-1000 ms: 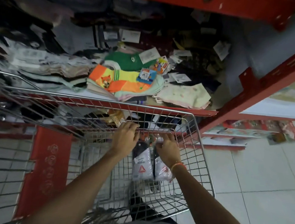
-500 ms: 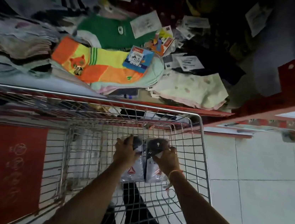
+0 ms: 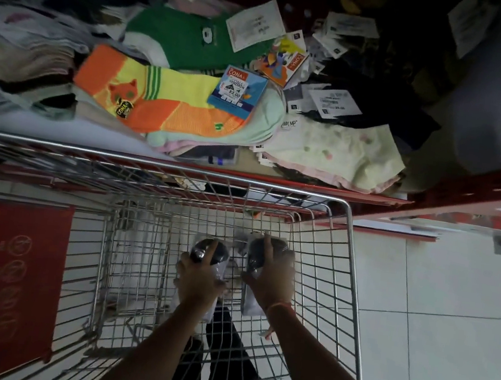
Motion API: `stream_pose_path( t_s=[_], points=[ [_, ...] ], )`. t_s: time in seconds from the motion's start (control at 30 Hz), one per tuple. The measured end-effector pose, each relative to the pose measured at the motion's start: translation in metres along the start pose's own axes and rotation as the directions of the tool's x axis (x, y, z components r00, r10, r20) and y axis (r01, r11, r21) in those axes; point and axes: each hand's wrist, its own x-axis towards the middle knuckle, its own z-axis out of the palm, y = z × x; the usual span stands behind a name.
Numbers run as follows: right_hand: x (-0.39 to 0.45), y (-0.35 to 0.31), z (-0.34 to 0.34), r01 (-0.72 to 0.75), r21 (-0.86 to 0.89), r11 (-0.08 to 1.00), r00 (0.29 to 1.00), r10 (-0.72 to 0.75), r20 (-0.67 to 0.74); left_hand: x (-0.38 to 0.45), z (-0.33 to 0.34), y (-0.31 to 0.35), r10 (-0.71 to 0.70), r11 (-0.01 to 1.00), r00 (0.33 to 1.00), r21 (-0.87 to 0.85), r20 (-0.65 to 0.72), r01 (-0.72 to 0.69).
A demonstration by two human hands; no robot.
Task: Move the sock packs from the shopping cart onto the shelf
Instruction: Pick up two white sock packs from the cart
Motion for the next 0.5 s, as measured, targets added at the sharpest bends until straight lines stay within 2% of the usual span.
stream_pose_path(
  t_s=[0.13, 0.2, 0.33, 0.5],
  points=[
    [0.003, -0.006, 0.007, -0.059, -0.010, 0.998, 0.998, 0.059, -0.015, 0.000, -0.004, -0.008, 0.028, 1.000, 0.999, 0.003, 0.018, -0.028],
    [0.000, -0.007, 0.007, -0.043, 0.009, 0.999, 0.998, 0.044, -0.048, -0.002, -0.009, -0.010, 0.055, 0.998, 0.998, 0.013, 0.012, -0.055],
    [-0.016, -0.007, 0.001, 0.074, 0.033, 0.997, 0.989, -0.069, -0.131, -0.016, -0.025, -0.011, 0.120, 0.992, 0.993, -0.028, -0.023, -0.121],
    [-0.052, -0.014, -0.024, 0.247, 0.145, 0.958, 0.935, -0.197, -0.295, -0.045, -0.063, -0.009, 0.236, 0.961, 0.965, -0.118, -0.115, -0.249]
  ],
)
